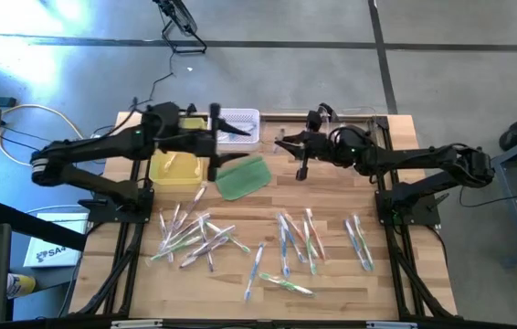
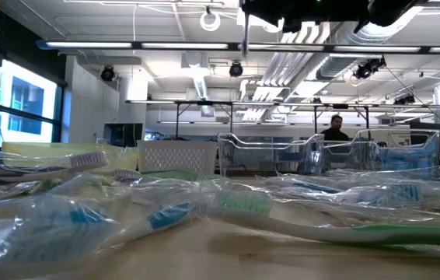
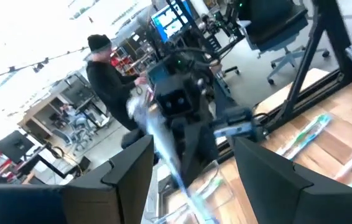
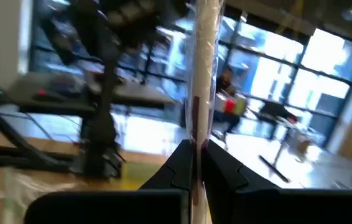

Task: Pick & Place Toothbrushes
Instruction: Put the violet toothbrush into the left transparent bin

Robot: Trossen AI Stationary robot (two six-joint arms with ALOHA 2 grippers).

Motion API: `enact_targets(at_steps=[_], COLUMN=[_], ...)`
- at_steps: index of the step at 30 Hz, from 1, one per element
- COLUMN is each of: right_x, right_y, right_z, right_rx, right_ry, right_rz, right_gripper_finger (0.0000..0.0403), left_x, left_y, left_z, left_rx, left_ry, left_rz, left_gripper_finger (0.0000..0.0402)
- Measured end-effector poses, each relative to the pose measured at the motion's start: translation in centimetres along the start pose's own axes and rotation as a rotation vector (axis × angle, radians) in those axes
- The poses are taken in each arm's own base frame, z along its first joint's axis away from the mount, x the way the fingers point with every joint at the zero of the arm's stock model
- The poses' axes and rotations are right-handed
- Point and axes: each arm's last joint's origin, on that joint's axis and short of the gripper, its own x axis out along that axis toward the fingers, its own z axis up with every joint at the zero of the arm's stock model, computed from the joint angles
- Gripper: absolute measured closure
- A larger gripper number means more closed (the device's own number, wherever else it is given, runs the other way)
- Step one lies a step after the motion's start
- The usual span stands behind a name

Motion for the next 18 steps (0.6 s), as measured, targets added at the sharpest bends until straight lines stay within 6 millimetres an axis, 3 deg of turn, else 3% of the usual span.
enact_targets(at_steps=[6, 18], right_x=[-0.1, -0.3], right_y=[-0.3, -3.0], right_z=[-1.2, -2.1], right_rx=[-0.014, -0.02], right_ry=[0.148, 0.23], right_rz=[-0.146, -0.234], right_gripper_finger=[0.0392, 0.0392], left_x=[-2.7, -5.8], left_y=[-0.6, -6.8], left_z=[0.2, -3.8], left_rx=[0.015, -0.005], left_ry=[-0.019, -0.186], left_rz=[0.008, 0.051], left_gripper_finger=[0.0183, 0.0183])
